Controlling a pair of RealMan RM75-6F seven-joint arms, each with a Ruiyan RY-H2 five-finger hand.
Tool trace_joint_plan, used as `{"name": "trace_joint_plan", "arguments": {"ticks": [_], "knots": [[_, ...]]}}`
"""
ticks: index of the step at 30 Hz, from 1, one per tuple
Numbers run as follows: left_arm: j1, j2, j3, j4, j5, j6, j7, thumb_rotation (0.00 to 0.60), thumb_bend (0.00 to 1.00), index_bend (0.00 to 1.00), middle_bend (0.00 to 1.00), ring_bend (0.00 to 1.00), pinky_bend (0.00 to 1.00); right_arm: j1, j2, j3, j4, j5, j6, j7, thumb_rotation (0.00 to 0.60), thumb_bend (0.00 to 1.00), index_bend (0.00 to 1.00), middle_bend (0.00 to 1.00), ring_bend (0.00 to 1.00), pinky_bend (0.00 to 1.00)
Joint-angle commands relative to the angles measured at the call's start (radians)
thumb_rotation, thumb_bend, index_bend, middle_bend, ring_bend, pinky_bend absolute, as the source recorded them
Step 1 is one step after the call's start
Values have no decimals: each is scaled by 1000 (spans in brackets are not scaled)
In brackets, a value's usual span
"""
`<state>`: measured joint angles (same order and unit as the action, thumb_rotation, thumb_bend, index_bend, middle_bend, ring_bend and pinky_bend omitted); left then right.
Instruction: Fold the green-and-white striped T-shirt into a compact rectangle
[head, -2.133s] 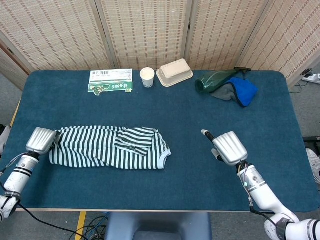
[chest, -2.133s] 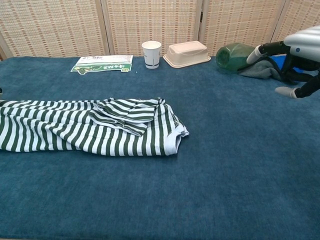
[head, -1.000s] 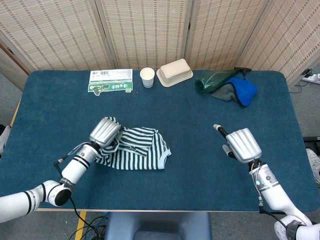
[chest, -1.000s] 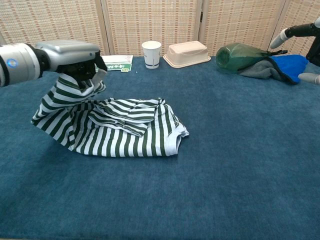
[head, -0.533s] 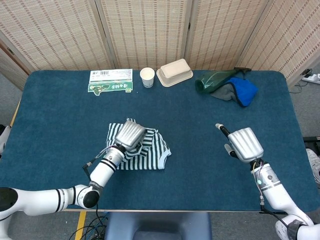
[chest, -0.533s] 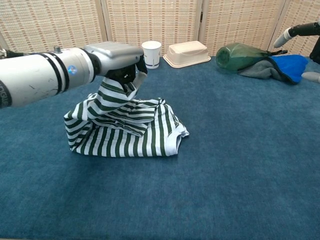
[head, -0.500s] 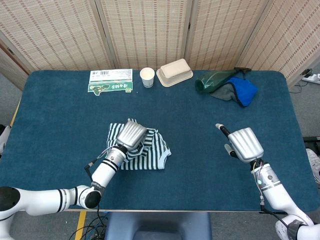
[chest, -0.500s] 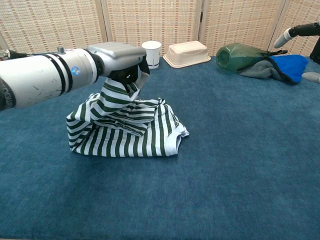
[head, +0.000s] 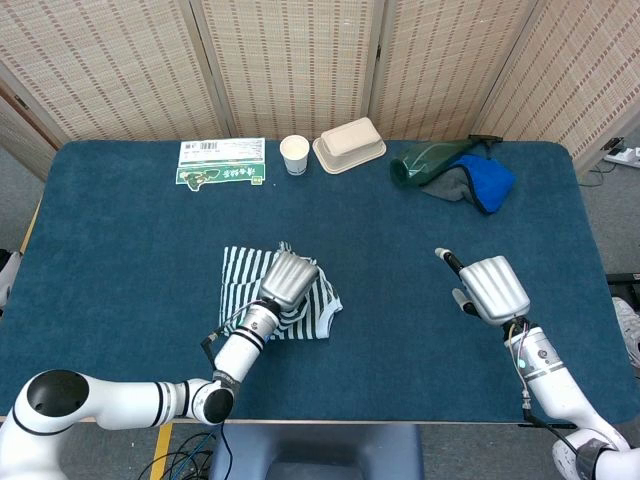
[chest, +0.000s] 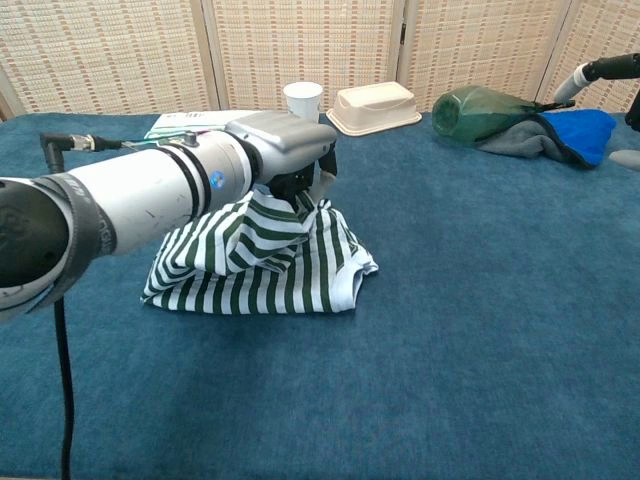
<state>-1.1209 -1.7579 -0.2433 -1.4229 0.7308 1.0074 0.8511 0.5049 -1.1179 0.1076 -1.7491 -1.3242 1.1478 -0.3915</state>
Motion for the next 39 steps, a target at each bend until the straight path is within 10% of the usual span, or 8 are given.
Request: {"name": "trace_joint_plan", "arguments": {"ticks": [1, 9, 20, 39], "knots": [[-10, -17, 0, 13, -15, -3, 8, 600, 621, 656, 909, 826, 847, -1, -1, 0, 3, 0, 0, 3, 600, 371, 164, 893, 1000, 1000], [-20, -84, -14, 72, 4, 13, -33, 600, 595, 507, 888, 810, 847, -6, 2, 0, 14, 0, -2, 11, 600, 371, 163, 894, 1000, 1000], [-14, -164, -55, 157, 41, 76, -73, 600, 174, 9, 800, 740, 799, -6, 2, 3, 21, 1, -10, 18, 600, 371, 164, 894, 1000, 1000], [139, 46, -36, -53, 66, 163, -122, 600, 152, 0, 629, 609, 775, -25, 23, 4, 14, -1, 12, 23, 600, 371, 163, 884, 992, 1000]]}}
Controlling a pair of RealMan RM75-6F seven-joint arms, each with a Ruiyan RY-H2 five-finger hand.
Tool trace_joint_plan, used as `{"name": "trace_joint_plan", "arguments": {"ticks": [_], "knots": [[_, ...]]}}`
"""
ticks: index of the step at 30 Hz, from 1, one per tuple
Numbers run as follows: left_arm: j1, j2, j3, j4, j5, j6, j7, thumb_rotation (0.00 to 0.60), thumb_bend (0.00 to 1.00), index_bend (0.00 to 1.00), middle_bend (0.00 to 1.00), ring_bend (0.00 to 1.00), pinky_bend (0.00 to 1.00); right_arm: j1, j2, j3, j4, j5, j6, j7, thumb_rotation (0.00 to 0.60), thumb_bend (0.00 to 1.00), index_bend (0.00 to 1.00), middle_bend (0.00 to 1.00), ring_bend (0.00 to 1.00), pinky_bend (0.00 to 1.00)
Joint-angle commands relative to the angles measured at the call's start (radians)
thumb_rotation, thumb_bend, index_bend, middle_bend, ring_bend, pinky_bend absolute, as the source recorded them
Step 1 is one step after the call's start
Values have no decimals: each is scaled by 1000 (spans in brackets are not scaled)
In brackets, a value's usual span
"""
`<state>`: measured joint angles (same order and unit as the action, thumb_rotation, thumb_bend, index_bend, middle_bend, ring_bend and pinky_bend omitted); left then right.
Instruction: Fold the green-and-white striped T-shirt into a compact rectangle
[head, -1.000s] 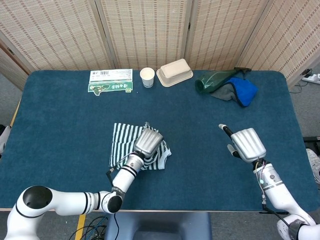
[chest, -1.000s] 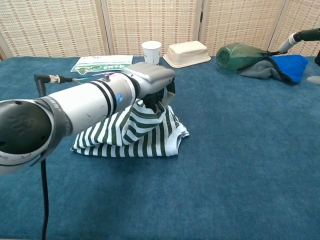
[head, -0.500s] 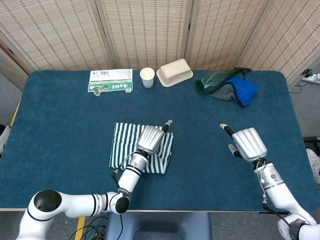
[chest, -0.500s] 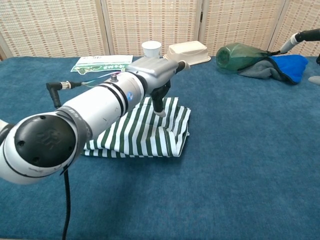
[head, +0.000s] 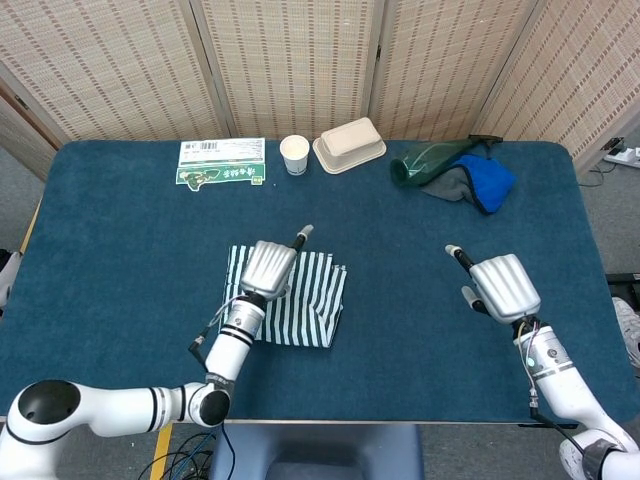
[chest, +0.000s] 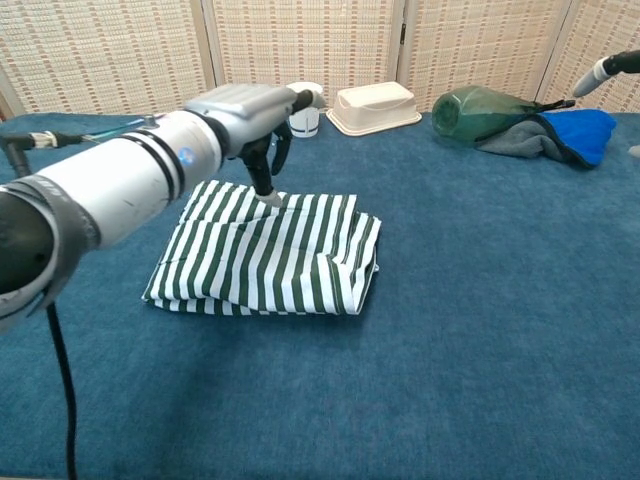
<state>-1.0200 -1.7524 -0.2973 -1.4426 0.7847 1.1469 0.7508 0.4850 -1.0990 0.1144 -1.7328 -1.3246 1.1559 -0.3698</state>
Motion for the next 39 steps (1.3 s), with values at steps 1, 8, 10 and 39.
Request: {"name": "trace_joint_plan", "arguments": {"ticks": [1, 8, 10, 39], "knots": [[53, 55, 23, -43, 19, 31, -34, 600, 152, 0, 616, 599, 771, -8, 6, -4, -4, -2, 6, 2, 600, 371, 163, 878, 985, 1000], [195, 169, 90, -75, 107, 104, -172, 600, 152, 0, 559, 533, 744, -48, 27, -17, -6, -4, 39, 39, 600, 371, 164, 763, 828, 995], [236, 192, 111, -72, 132, 121, -220, 600, 153, 0, 540, 512, 738, -59, 35, -20, -1, -3, 43, 66, 600, 371, 164, 696, 736, 933], [744, 465, 302, -106, 441, 418, -614, 600, 152, 135, 469, 419, 541, -281, -1, -110, 207, -164, 266, 326, 600, 416, 134, 226, 180, 314]]}}
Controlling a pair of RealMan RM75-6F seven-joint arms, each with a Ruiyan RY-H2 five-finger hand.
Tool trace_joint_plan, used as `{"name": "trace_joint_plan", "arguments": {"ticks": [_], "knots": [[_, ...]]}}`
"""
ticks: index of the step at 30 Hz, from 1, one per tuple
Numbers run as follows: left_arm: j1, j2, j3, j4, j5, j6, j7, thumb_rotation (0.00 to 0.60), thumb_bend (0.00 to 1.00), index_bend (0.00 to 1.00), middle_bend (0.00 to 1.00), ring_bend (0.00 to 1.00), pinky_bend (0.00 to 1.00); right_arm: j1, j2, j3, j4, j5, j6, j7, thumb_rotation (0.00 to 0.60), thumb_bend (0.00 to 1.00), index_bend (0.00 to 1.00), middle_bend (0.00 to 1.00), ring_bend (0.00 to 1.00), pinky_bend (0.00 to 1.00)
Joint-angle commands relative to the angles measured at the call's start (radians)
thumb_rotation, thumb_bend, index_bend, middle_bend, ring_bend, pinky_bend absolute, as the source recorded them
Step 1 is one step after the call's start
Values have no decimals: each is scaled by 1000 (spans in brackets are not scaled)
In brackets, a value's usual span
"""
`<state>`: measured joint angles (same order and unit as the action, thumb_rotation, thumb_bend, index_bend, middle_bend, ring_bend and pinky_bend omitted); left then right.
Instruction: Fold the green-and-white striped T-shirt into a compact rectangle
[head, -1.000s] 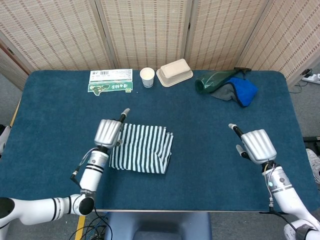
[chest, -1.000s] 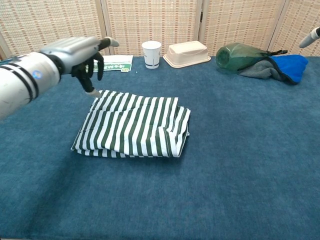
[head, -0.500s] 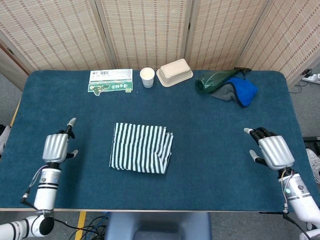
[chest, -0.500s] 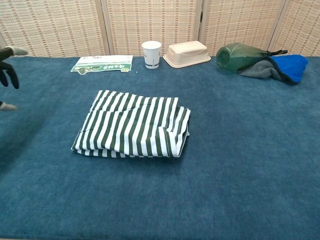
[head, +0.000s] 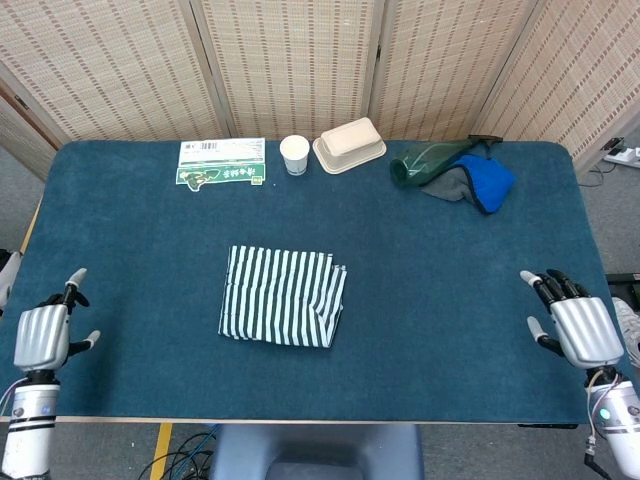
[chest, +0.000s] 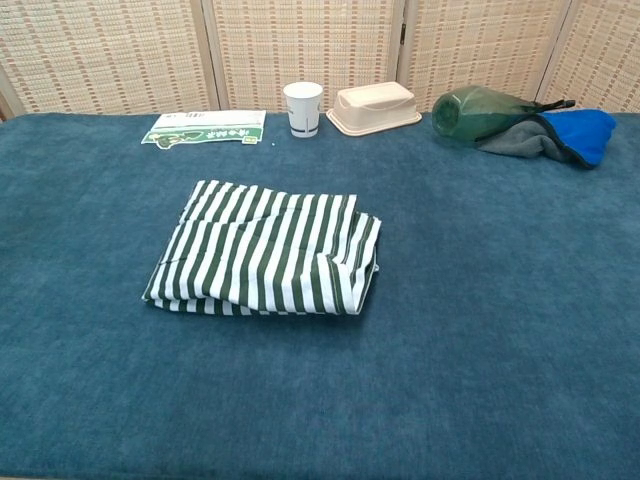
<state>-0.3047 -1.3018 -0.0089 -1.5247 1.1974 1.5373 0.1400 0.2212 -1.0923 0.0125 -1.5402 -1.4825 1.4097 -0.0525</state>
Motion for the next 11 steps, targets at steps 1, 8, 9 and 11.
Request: {"name": "trace_joint_plan", "arguments": {"ticks": [1, 8, 9, 11], "knots": [[39, 19, 18, -32, 38, 35, -1, 600, 152, 135, 468, 418, 539, -24, -10, -11, 18, -8, 18, 8, 600, 416, 134, 226, 180, 313], [106, 44, 41, -90, 83, 70, 27, 600, 153, 135, 468, 418, 529, -76, -25, -23, 29, -12, 58, 18, 600, 416, 134, 227, 180, 313], [112, 44, 44, -96, 89, 70, 29, 600, 152, 135, 468, 418, 528, -81, -24, -25, 28, -14, 62, 19, 600, 416, 134, 228, 180, 313], [123, 44, 48, -105, 104, 68, 31, 600, 153, 135, 468, 418, 527, -89, -21, -26, 26, -21, 71, 20, 600, 416, 134, 229, 180, 313]]}}
